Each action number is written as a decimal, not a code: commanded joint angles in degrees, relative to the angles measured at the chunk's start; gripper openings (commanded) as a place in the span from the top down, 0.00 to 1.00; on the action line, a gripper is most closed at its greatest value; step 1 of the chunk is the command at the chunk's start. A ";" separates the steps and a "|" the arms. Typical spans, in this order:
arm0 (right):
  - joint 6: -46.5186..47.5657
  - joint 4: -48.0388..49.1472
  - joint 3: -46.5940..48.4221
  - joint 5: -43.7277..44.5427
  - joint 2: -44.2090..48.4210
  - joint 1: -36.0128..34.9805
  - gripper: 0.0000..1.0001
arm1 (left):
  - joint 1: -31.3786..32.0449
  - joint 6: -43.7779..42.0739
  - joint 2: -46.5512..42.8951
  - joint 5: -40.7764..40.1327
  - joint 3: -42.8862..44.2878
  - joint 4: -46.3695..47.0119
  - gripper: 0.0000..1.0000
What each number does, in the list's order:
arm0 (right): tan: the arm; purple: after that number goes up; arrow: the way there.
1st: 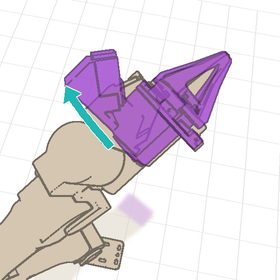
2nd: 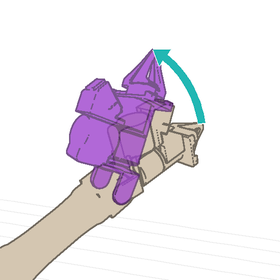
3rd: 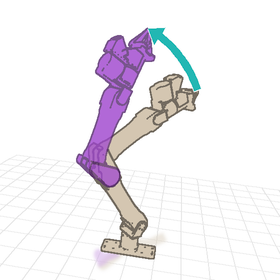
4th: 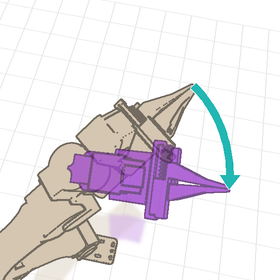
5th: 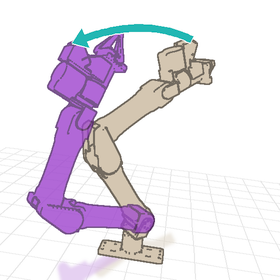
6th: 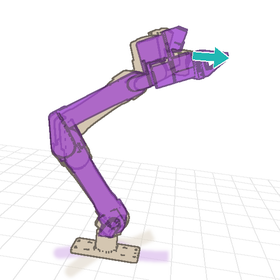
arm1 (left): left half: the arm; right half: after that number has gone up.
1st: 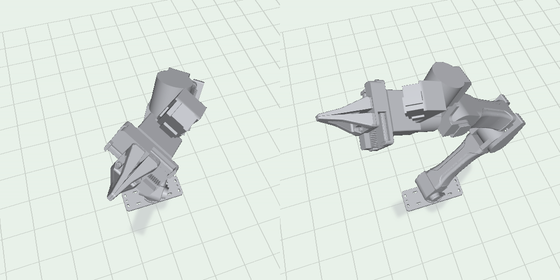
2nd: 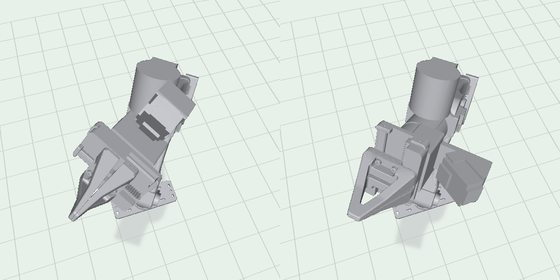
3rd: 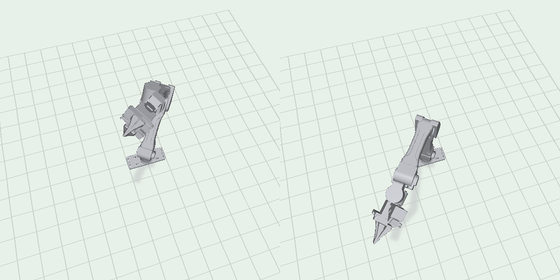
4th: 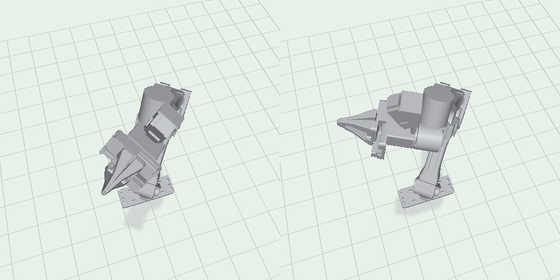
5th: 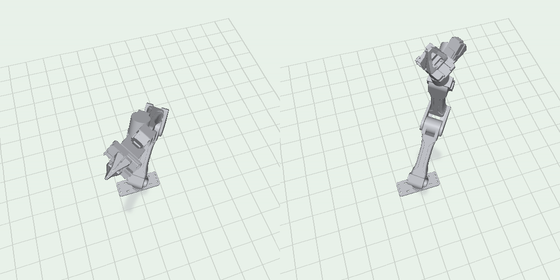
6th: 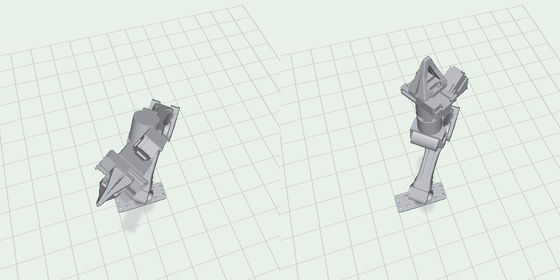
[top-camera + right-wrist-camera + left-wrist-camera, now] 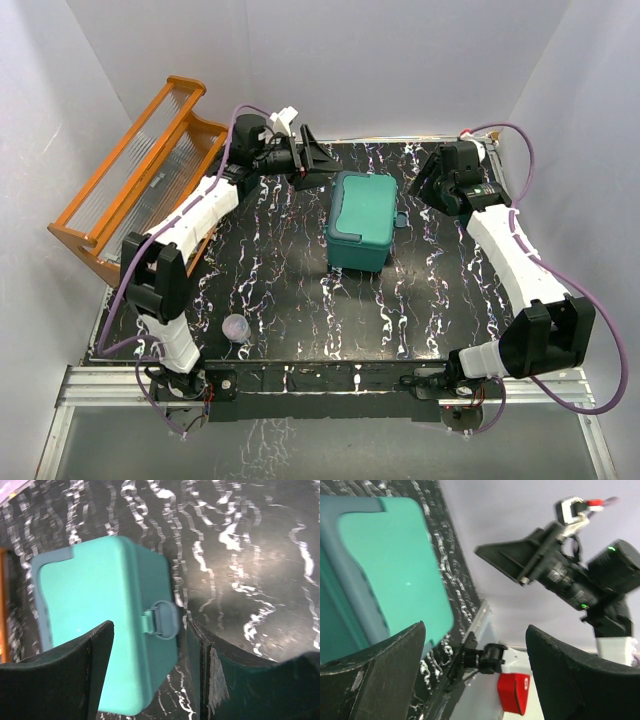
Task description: Organize the medicine kit
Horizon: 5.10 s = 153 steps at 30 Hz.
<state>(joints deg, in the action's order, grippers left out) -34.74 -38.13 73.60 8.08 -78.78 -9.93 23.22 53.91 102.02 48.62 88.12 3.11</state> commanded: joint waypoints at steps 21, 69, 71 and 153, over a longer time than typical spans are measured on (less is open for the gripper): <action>5.74 8.49 -3.04 -28.75 -10.90 -1.66 0.75 | -0.07 -16.83 12.64 -14.11 9.75 -30.24 0.33; -10.22 43.28 -20.17 -40.38 -10.16 2.84 0.04 | -4.15 -14.88 16.07 -2.30 9.72 -17.70 0.14; -10.82 44.73 -20.69 -41.05 -11.09 2.82 0.04 | -4.07 -14.86 16.26 -2.32 9.63 -18.09 0.16; -3.40 4.99 4.20 -14.91 -13.70 -9.84 0.61 | -1.84 -22.10 18.35 -10.94 12.17 -32.65 0.41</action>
<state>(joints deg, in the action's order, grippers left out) -36.62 -37.01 79.22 -3.38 -92.77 -19.05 20.75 33.50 119.79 40.07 100.05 -24.64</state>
